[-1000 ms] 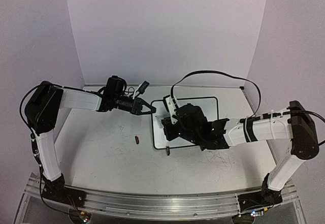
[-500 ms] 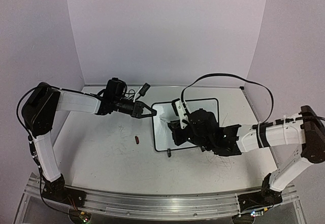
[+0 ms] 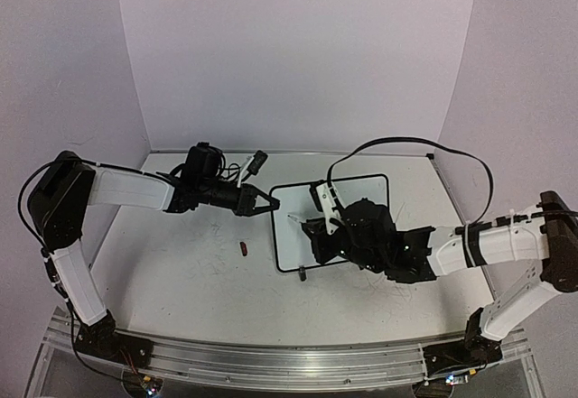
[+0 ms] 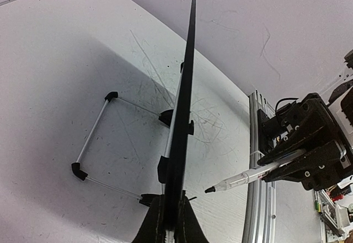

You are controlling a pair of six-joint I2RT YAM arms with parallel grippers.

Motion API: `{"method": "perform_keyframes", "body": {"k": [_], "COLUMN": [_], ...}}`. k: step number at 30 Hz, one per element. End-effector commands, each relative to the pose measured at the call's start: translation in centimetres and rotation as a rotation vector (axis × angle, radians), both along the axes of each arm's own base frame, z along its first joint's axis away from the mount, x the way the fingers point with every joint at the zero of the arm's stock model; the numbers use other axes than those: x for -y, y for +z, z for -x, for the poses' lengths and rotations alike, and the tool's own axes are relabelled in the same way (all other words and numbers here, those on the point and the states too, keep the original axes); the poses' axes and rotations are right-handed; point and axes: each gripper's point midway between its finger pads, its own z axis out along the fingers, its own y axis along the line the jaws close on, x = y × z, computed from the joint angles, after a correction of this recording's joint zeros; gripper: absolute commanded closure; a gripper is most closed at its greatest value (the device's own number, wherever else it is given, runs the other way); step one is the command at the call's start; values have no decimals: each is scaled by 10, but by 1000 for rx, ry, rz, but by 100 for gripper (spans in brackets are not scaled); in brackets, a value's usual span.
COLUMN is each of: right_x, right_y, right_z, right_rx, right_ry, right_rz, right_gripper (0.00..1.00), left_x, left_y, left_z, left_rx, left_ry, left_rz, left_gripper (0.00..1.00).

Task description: Write a sentence on the whiteboard

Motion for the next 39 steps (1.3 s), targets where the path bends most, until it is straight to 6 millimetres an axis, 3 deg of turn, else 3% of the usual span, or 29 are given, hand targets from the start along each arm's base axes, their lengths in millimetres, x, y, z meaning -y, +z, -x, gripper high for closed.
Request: {"method": "perform_keyframes", "body": {"k": [1, 39], "right_x": [-10, -22], "right_y": [7, 5], "right_z": [-3, -17], "right_rx": [21, 41], "right_ry": [-15, -76], "right_rz": [-14, -20], "right_gripper": [100, 100], "left_x": [-9, -6], "left_y": [-27, -23], "left_z": [-2, 0], "left_rx": [-17, -25], "left_ry": [69, 49], "left_rz": [-94, -77], "left_gripper": [100, 100]}}
